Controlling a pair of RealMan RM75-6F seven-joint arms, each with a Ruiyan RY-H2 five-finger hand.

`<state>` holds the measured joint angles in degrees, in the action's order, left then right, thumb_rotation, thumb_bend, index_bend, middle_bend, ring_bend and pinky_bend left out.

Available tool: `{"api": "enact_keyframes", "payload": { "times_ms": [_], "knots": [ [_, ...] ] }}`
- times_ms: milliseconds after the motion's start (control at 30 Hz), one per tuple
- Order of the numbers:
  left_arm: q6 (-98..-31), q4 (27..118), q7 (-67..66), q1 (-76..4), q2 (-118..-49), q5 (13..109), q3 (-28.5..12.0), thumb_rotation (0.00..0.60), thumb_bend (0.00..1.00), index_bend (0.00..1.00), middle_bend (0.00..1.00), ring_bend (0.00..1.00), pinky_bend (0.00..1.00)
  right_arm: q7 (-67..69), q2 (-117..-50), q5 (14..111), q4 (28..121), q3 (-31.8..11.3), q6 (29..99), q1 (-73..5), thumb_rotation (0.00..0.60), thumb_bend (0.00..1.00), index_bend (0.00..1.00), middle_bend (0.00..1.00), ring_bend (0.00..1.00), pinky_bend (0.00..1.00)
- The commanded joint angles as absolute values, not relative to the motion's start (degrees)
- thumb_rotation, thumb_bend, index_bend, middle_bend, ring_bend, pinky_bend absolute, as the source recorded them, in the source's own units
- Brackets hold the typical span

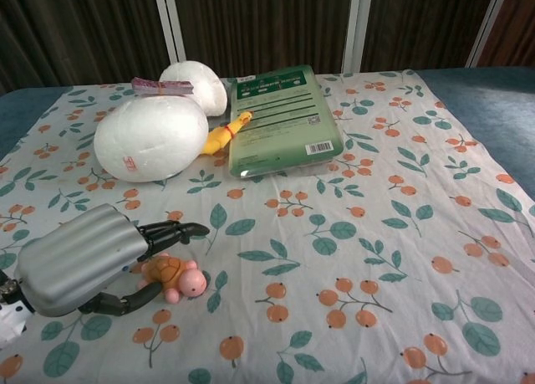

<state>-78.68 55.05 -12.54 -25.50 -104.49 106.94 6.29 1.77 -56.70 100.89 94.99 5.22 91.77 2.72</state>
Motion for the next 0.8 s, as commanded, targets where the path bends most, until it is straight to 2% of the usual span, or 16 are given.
{"api": "enact_keyframes", "payload": {
  "times_ms": [33,167,267,433,467,533,600,800],
  "knots": [
    [-78.06,56.39,-13.39,-25.64,-103.79,106.39,6.50,0.600,0.37,0.11,0.18,0.97,1.00,1.93,-56.69,100.84,94.93,5.20,91.79,2.72,0.600,0.13,0.00,0.00,0.00,0.00],
    [-78.01,57.23,-13.95,-25.71,-103.45,106.28,6.71,0.600,0.37,0.15,0.20,0.97,1.00,2.01,-56.64,100.92,94.91,5.24,91.80,2.72,0.600,0.13,0.00,0.00,0.00,0.00],
    [-77.76,56.88,-14.16,-25.84,-103.71,106.18,6.84,0.600,0.37,0.25,0.30,0.97,1.00,2.02,-56.61,100.95,94.95,5.25,91.85,2.75,0.600,0.13,0.00,0.00,0.00,0.00],
    [-79.62,54.02,-13.77,-25.92,-105.37,106.80,6.68,0.600,0.38,0.54,0.59,0.97,1.00,2.02,-56.60,100.86,94.97,5.21,91.91,2.79,0.600,0.13,0.00,0.00,0.00,0.00],
    [-80.44,53.07,-13.65,-25.85,-105.90,107.01,6.58,0.600,0.38,0.57,0.62,0.97,1.00,2.01,-56.60,100.83,94.97,5.20,91.89,2.78,0.600,0.13,0.00,0.00,0.00,0.00],
    [-82.44,50.76,-12.96,-25.74,-107.24,107.56,6.38,0.600,0.45,0.71,0.75,0.99,1.00,1.98,-56.59,100.75,94.98,5.19,91.74,2.74,0.600,0.13,0.00,0.00,0.00,0.00],
    [-84.03,48.90,-11.94,-25.67,-108.24,107.95,6.31,0.600,0.51,0.78,0.82,1.00,1.00,1.93,-56.58,100.75,95.01,5.20,91.67,2.71,0.600,0.13,0.00,0.00,0.00,0.00],
    [-86.11,46.65,-10.59,-25.65,-109.48,108.41,6.23,0.600,0.53,0.81,0.87,1.00,1.00,1.84,-56.62,100.82,95.01,5.22,91.70,2.73,0.600,0.13,0.00,0.00,0.00,0.00]
  ]
}}
